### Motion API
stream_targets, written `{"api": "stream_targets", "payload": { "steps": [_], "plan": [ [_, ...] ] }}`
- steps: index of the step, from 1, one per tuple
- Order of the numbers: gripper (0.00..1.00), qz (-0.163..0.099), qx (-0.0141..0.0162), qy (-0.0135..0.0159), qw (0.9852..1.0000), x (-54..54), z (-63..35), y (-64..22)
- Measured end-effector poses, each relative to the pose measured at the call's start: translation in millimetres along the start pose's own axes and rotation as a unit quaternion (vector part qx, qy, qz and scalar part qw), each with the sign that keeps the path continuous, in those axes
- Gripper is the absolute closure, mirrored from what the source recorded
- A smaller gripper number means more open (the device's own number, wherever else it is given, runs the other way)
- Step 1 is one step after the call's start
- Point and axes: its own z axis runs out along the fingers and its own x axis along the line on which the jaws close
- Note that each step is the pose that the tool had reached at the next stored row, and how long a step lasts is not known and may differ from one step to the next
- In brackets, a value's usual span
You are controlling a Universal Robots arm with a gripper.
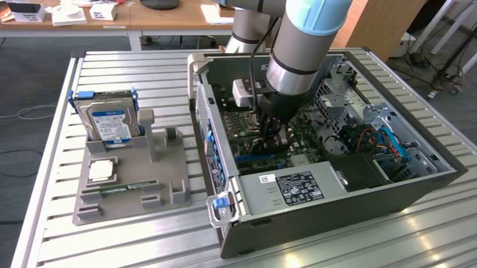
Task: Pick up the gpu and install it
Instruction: 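Insert the gpu into the slot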
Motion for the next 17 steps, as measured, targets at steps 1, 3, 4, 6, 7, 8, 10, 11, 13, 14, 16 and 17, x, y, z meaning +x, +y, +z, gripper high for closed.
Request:
{"api": "stream_targets", "payload": {
  "steps": [1,3,4,6,7,8,10,11,13,14,16,17],
  "plan": [
    [0.73,0.0,0.0,0.0,1.0,0.0,0.2,0.0],
    [0.73,0.0,0.0,0.0,1.0,0.0,0.3,0.0],
    [0.73,0.001,0.0001,-0.0001,1.0,0.0,0.5,0.0],
    [0.73,0.002,0.0001,-0.0001,1.0,0.0,0.6,-0.1],
    [0.73,0.004,0.0002,-0.0001,1.0,0.0,0.8,-0.1],
    [0.73,0.005,0.0003,-0.0001,1.0,0.0,0.8,-0.1],
    [0.73,0.009,0.0005,-0.0002,1.0,0.0,1.1,-0.1],
    [0.73,0.011,0.0006,-0.0002,0.9999,0.0,1.1,-0.1],
    [0.73,0.012,0.0006,-0.0002,0.9999,0.0,1.1,-0.1],
    [0.73,0.012,0.0006,-0.0003,0.9999,0.0,1.1,-0.1],
    [0.73,0.012,0.0006,-0.0002,0.9999,0.1,1.3,-0.1],
    [0.73,0.012,0.0006,-0.0002,0.9999,0.1,1.6,-0.1]
  ]
}}
